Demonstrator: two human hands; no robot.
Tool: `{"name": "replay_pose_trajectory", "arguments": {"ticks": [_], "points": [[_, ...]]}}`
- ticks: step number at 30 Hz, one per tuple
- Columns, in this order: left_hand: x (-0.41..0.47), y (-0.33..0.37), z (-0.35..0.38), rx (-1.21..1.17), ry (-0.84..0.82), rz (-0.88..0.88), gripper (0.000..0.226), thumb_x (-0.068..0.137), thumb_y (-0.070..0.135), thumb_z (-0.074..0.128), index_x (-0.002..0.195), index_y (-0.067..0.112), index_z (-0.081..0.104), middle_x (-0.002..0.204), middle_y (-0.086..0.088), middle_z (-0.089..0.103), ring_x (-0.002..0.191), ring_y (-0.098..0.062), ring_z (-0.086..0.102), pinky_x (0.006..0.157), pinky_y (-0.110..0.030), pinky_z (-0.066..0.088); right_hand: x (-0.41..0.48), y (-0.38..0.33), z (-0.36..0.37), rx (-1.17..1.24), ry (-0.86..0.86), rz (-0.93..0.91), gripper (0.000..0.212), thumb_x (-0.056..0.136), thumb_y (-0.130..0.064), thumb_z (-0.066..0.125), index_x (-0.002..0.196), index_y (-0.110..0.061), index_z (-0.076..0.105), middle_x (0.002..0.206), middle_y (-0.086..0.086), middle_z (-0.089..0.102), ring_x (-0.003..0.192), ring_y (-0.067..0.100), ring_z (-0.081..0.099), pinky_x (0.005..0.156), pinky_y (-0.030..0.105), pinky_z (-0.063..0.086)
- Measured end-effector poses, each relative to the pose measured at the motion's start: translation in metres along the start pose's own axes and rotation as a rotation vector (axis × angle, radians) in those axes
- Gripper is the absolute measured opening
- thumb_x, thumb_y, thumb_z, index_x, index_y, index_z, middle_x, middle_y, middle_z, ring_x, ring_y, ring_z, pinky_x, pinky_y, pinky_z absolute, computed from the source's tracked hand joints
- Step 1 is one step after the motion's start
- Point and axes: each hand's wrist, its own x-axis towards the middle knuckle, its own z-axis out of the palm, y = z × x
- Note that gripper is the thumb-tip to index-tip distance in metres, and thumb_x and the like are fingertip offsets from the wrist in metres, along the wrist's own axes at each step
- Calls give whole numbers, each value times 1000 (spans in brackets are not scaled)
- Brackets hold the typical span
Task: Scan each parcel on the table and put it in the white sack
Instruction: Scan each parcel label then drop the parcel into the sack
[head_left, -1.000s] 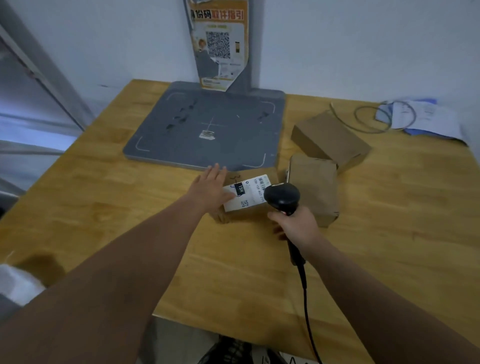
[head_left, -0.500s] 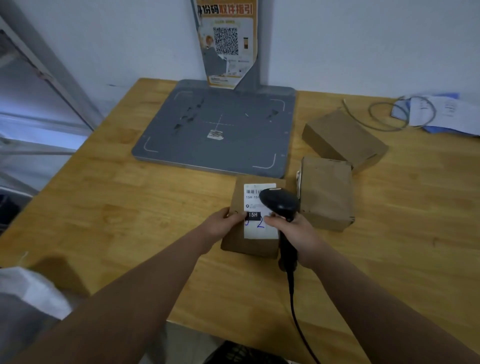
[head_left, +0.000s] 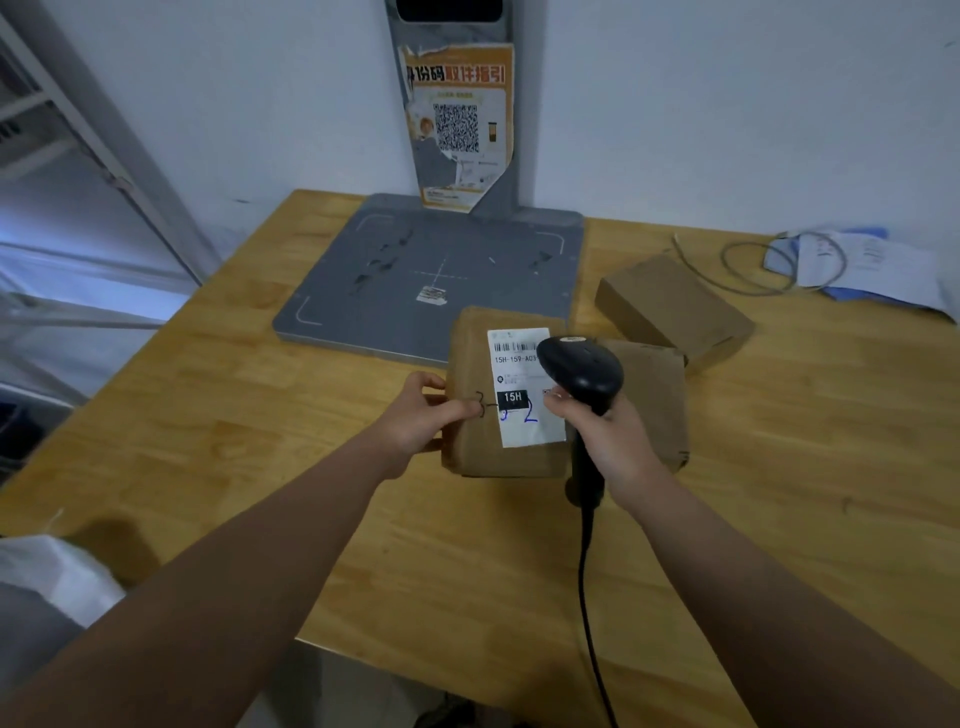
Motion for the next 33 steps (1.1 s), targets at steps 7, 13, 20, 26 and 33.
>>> {"name": "replay_pose_trajectory", "arguments": {"ticks": [7, 13, 20, 26, 33], "points": [[4, -8, 8, -41, 109, 79, 77, 75, 20, 82, 134, 20, 33, 127, 0, 48, 112, -21, 55, 95, -43, 51, -14, -3, 6, -233, 34, 35, 29, 89, -19, 67, 66, -6, 55, 52, 7, 50, 43, 14, 45, 48, 22, 40], [8, -13, 9, -69, 131, 81, 82, 76, 18, 81, 139, 22, 30, 130, 2, 47, 116, -22, 52, 99, -44, 49, -28, -1, 3, -156, 57, -27, 23, 84, -9, 69, 67, 2, 58, 57, 15, 50, 52, 25, 46, 57, 35, 39], [11, -18, 6, -54, 153, 74, 81, 76, 19, 81, 139, 21, 30, 132, 0, 47, 116, -22, 52, 101, -45, 47, -34, 0, 4, -228, 96, -65, 26, 87, -14, 69, 65, -5, 57, 55, 12, 49, 45, 16, 47, 49, 27, 42], [9, -21, 4, -32, 184, 73, 82, 76, 20, 81, 140, 20, 29, 136, -1, 46, 113, -20, 50, 101, -43, 46, -31, -2, 10, -360, 164, 7, 27, 87, -23, 66, 67, -6, 59, 49, 6, 55, 36, 10, 49, 42, 21, 43], [8, -21, 2, -22, 191, 71, 83, 77, 20, 80, 141, 21, 28, 141, -4, 43, 115, -20, 47, 101, -44, 46, -30, -2, 13, -372, 167, 58, 30, 86, -22, 65, 63, -5, 57, 47, 6, 52, 34, 12, 47, 42, 22, 42]]}}
